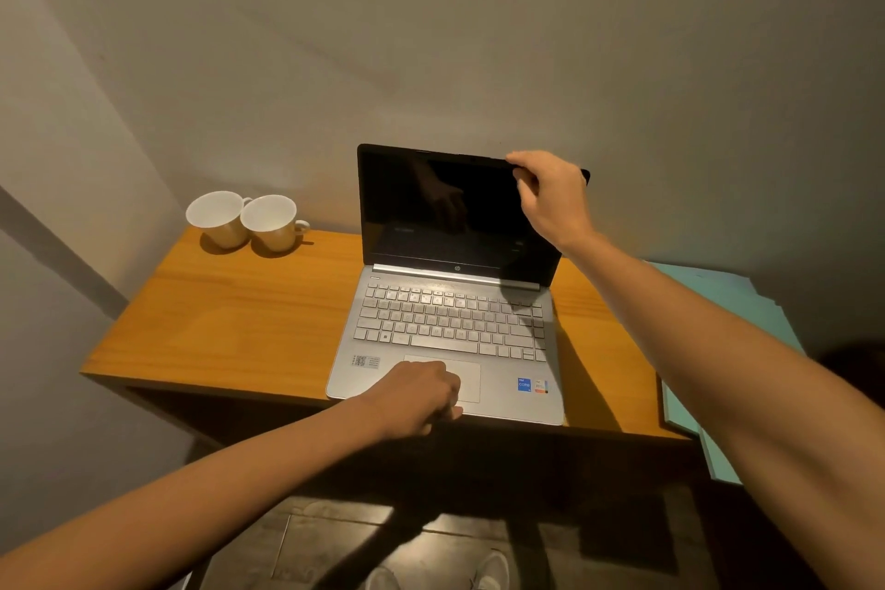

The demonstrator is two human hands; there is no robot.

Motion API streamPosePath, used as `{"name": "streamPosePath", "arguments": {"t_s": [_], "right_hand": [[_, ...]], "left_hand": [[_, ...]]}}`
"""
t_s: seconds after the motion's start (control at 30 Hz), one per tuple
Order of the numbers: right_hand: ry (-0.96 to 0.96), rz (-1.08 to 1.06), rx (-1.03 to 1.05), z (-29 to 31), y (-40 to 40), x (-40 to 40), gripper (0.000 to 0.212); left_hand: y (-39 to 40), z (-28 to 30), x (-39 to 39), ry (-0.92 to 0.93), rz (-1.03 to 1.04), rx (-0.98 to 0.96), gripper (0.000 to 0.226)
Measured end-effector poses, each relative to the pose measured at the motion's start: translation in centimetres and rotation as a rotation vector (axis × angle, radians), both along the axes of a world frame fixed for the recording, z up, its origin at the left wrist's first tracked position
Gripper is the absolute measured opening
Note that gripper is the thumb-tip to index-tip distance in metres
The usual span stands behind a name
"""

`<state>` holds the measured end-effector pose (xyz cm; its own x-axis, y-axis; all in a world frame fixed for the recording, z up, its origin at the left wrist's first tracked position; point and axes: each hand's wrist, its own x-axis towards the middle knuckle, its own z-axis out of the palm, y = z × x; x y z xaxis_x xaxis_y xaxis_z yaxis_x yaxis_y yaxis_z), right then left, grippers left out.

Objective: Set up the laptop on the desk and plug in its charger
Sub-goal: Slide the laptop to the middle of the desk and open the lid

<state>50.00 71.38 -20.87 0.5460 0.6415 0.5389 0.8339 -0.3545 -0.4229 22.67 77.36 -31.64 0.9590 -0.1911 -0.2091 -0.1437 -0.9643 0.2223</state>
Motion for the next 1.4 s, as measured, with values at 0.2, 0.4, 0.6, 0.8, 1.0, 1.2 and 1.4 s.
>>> {"name": "streamPosePath", "arguments": {"t_s": [0.2, 0.4, 0.6, 0.8, 1.0, 1.2, 1.4], "right_hand": [[0.341, -0.271, 0.313, -5.1, -4.7, -3.8, 0.020], [0.603, -0.458, 0.161, -11.8, -9.3, -7.7, 0.023], [0.773, -0.549, -0.037, -14.6, -12.2, -9.8, 0.040], [0.880, -0.600, 0.074, -14.9, -12.5, -9.6, 0.030], [1.001, -0.641, 0.290, -16.0, -12.6, -9.7, 0.027], [1.010, -0.655, 0.360, -16.6, -12.7, -9.8, 0.026], [1.042, -0.651, 0.399, -16.9, -12.6, -9.8, 0.026]], "left_hand": [[0.1, -0.6, -0.6, -0.041, 0.069, -0.093, 0.021], [0.4, -1.3, -0.9, -0.067, 0.156, -0.187, 0.029], [2.8, -1.5, -2.2, -0.333, 0.592, -0.262, 0.050], [6.7, -2.4, -2.1, -0.043, 1.239, -0.280, 0.058], [6.6, -1.5, -2.3, -0.143, 1.320, -0.432, 0.028], [6.6, -1.3, -3.0, -0.199, 1.293, -0.482, 0.035], [5.9, -0.9, -3.3, -0.237, 1.319, -0.570, 0.035]]}}
